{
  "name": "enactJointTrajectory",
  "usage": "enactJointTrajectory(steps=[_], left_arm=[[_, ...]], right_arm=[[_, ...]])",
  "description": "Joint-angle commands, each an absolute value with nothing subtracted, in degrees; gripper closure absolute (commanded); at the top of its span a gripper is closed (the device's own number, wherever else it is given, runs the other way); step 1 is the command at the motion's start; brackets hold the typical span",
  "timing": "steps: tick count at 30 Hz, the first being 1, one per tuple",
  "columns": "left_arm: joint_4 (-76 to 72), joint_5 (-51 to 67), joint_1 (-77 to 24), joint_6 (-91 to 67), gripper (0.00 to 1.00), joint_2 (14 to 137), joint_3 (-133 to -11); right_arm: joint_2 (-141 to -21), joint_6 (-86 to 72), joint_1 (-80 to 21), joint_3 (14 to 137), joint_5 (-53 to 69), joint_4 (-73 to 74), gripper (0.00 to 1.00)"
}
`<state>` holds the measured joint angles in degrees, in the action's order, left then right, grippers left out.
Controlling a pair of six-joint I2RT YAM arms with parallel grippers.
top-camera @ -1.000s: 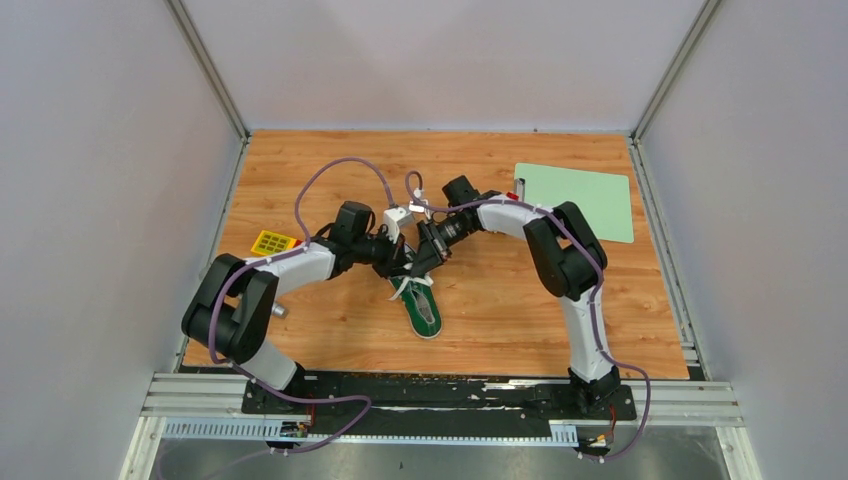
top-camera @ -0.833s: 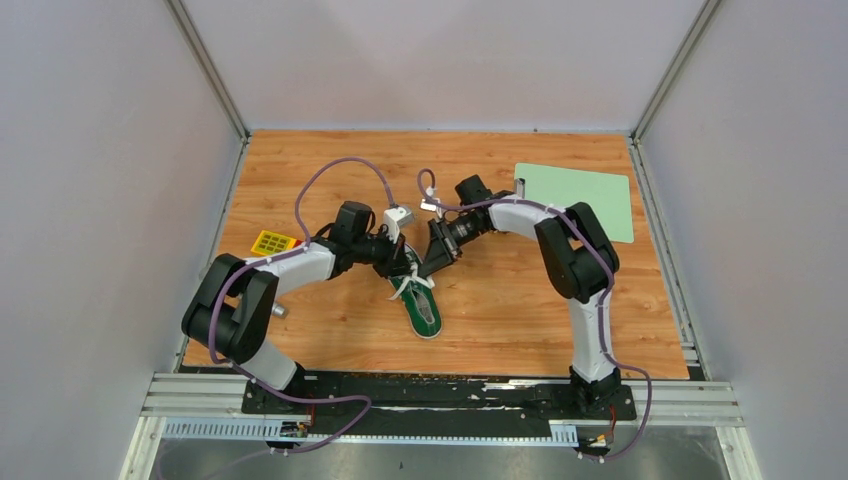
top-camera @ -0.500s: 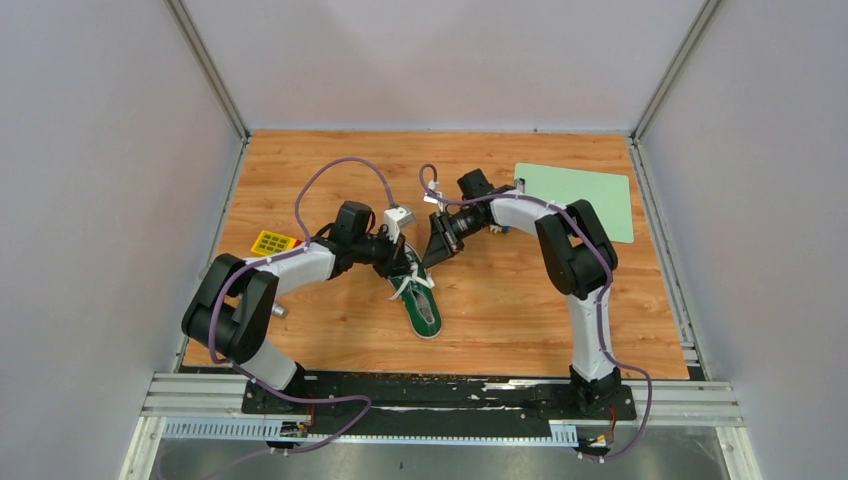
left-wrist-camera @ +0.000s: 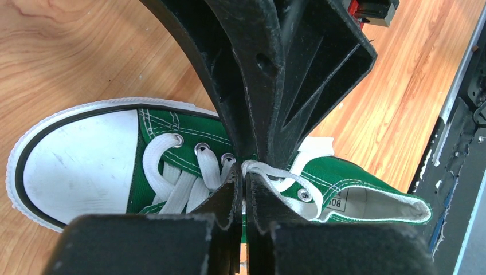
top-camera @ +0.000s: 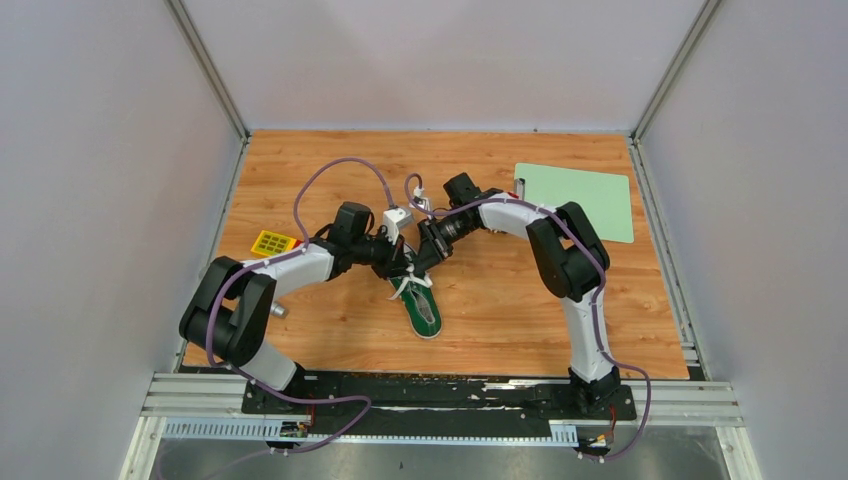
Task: Tie the shoes
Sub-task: Cross the shoelace with the shoelace.
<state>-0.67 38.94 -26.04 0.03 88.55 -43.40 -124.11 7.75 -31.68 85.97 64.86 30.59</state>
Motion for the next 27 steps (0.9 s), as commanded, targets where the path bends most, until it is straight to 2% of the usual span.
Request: enactJointTrajectory(steps=[1,14,17,20,22,27], left_arm=[[-0.38,40.66,-26.19,1.13,1.00,86.71,-43.07],[-1.23,40.92,-26.21,0.67,0.98,86.31,-42.82],[-1.51,40.76,-26.17,0.41,0.98,86.39,-42.79],[-1.66,40.35,-26.19,0.35,0.96,86.27,-42.80],[-1.33,39.79,-26.19,0.40,0.91,86.14,-42.85],[4.81,36.34,-25.77,2.95,0.65,83.73,-43.98]], right_arm=[[-122.26,13.01,-31.34,86.32,62.85,29.45,0.74],[-125.33,11.50,-31.99,87.62,70.07,29.51,0.73],[-126.19,10.85,-32.04,87.88,72.47,29.45,0.81],[-126.88,10.15,-32.04,87.90,73.97,29.57,0.93],[-126.91,9.79,-32.02,87.64,74.09,29.50,0.98],[-126.07,8.96,-31.35,86.93,73.86,29.38,1.00]])
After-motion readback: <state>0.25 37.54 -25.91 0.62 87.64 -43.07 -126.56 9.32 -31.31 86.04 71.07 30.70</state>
